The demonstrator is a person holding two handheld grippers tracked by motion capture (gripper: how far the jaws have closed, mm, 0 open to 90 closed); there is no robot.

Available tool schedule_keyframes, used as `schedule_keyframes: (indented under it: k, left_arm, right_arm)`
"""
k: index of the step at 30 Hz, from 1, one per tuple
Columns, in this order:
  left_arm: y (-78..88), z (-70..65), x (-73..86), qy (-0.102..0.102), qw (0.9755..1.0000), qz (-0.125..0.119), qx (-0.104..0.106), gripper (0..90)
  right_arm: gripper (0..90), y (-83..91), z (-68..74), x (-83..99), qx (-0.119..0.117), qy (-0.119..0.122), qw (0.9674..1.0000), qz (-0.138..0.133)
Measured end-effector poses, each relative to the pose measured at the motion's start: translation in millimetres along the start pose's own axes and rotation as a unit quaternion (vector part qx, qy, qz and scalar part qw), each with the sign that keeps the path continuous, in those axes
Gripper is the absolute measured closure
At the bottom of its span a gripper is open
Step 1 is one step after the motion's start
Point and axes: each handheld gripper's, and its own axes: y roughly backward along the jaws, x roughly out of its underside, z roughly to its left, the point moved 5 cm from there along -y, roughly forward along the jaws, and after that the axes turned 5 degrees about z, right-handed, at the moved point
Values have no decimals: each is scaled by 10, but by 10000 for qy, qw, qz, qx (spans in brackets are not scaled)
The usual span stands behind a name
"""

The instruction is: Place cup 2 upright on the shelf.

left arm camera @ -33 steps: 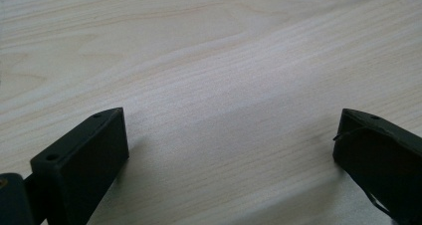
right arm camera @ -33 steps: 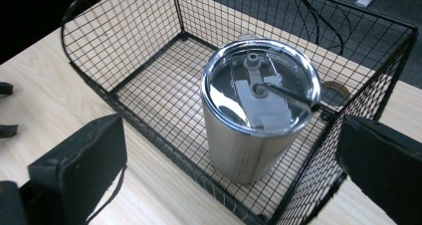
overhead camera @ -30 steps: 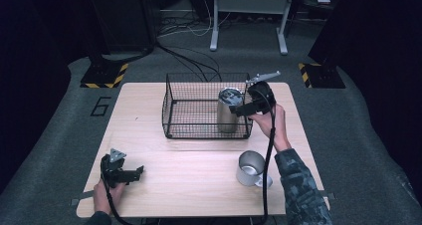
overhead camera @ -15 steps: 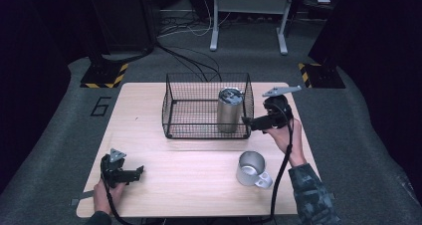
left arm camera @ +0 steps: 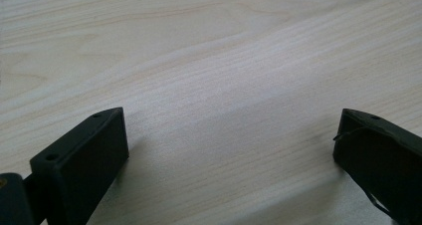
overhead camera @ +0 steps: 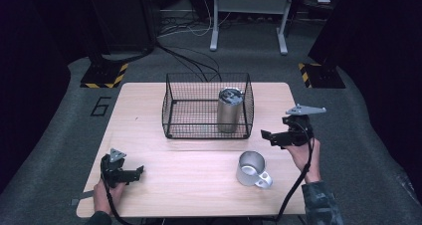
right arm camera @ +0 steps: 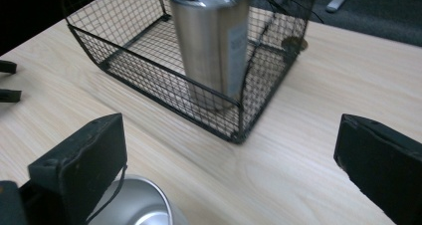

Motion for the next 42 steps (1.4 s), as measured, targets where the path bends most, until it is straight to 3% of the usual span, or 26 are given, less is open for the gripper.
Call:
schedule_keyframes:
  k: [5,9,14,18,20,24,29,32,33,35,42]
  left_arm:
    - [1,-2,1,9,10000,5,2,6]
    - [1,-1,1,9,10000,6,3,6]
    - [7,-2,1,17,10000,67,40,5]
    - [6,-2,1,18,10000,64,37,5]
    - [7,-2,1,18,10000,70,41,5]
    - [-2,0,-3,25,10000,9,0,5]
    - [-3,2,-5,20,10000,12,-3,5]
    - [-3,2,-6,21,10000,12,-2,5]
    - [-3,2,-6,21,10000,14,-2,5]
    - [-2,5,-6,4,10000,18,17,5]
    - [-1,-2,-4,44,10000,15,-17,4]
  right_arm:
    - [0,25,-180,266,223,-240,9994,-78]
    - [0,-27,-339,511,526,-363,9979,51]
    - [0,-307,-576,958,831,-379,9945,519]
    - [0,-520,-704,1240,765,-577,9926,748]
    - [0,-568,-730,1295,679,-721,9925,719]
    - [0,-650,-793,1397,644,-786,9919,758]
    - [0,-701,-870,1481,727,-891,9905,759]
    - [0,-707,-884,1496,844,-839,9905,686]
    - [0,-716,-889,1508,911,-712,9913,627]
    - [0,-739,-868,1529,1173,-464,9895,711]
    - [0,-732,-844,1538,1126,-460,9900,719]
